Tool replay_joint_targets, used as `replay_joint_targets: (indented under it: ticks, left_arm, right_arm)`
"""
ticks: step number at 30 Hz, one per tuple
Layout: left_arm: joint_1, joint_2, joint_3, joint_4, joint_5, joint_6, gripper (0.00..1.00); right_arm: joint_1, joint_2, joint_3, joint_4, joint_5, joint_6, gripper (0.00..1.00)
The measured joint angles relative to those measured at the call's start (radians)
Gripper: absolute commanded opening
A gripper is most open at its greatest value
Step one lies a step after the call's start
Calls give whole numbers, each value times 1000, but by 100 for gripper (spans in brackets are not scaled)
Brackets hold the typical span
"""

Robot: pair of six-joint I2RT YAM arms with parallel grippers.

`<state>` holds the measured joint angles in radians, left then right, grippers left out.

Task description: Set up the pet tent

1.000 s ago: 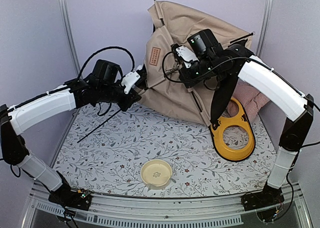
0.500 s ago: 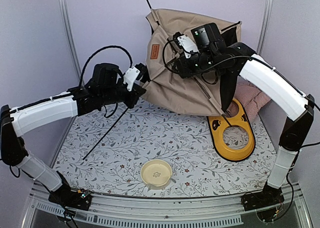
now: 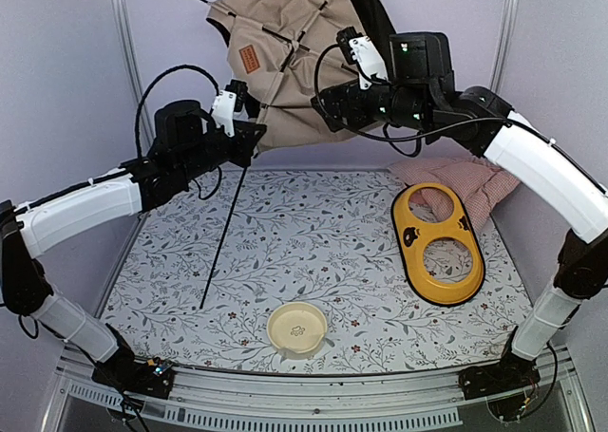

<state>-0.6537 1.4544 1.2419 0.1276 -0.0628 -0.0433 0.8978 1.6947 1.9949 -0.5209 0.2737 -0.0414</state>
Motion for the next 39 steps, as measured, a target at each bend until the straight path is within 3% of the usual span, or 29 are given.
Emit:
replay_joint_targets:
  ticks: [9,18,25,34,39]
  left_arm:
    - [2,80,101,73,-1,-121,0]
    - [2,185,220,108,18,-199,0]
    - [2,256,320,122,52,-231,0]
    - [-2,269,404,122,84,-270,0]
    - [-11,274,430,121,97,-291,0]
  right_arm:
    - [18,-198,-429,275,-130,79,93]
    - [22,-206,-865,574,-347,251,87]
    - [25,-104,-951,788,-494,357,83]
    - [25,55,-974,923,-569,397,76]
    - [25,115,-972,973,-590,409,65]
